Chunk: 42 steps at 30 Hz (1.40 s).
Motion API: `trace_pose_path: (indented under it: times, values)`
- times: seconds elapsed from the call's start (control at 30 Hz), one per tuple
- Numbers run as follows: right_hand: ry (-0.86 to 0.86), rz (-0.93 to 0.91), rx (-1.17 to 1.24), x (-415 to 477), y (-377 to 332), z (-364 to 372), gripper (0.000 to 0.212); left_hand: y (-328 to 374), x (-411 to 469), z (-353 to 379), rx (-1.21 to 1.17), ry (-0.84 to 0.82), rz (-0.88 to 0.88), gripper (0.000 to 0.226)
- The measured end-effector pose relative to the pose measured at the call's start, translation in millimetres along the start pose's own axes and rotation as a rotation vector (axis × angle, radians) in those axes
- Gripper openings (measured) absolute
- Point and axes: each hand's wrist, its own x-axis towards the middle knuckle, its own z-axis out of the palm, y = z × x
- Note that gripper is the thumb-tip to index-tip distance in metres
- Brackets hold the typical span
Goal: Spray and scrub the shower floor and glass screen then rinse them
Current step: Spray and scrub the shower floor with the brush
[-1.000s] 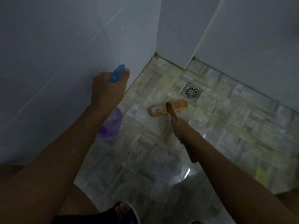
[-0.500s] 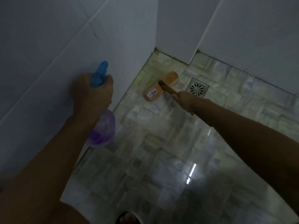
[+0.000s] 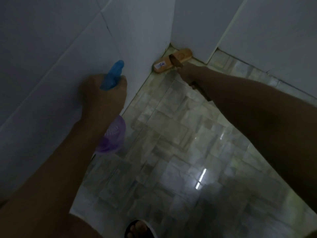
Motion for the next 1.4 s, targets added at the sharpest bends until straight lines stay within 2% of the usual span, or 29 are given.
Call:
trace_pose_path:
  times: [0.2,0.33,0.57,0.63,0.77,0.9,1.07,1.13,1.23,1.4]
  values:
    - [0.006,-0.046,0.011,-42.0,16.3,18.9,0.04,3.6,-8.3,11.6,-0.053,-0.084,0.02,0.046]
    - [0.042,-0.07,0.031,-88.6,43.2,49.7,0.043,16.2,-15.5,24.3,-0.022,-0.135,0.043,0.036]
    - [0.048,0.129,0.171,-161.8,118.3,64.1,0.051,55.2,-40.3,71.9,0.028,-0.225,0.129,0.036]
    - [0.081,0.204,0.213,-175.7,139.1,65.2,0.05,64.1,-50.3,87.2,0.034,-0.276,0.168,0.035]
    - [0.114,0.395,0.46,-198.4,174.6,52.4,0.044,84.1,-69.2,109.3,0.053,-0.393,0.231,0.038]
    - [0.044,0.423,0.494,-221.6,185.6,47.3,0.037,91.9,-81.0,124.8,0.132,-0.476,0.206,0.032]
    - [0.058,0.463,0.482,-250.1,202.4,67.0,0.039,93.5,-88.5,140.8,0.07,-0.5,0.348,0.041]
    - [0.075,0.465,0.534,-260.2,204.7,69.0,0.045,93.1,-90.0,145.4,0.083,-0.494,0.363,0.042]
    - [0.08,0.427,0.549,-263.9,206.2,66.3,0.046,92.8,-88.8,151.3,0.114,-0.474,0.389,0.044]
    - [0.082,0.463,0.564,-257.0,205.6,64.8,0.044,91.4,-83.4,161.8,0.062,-0.485,0.356,0.042]
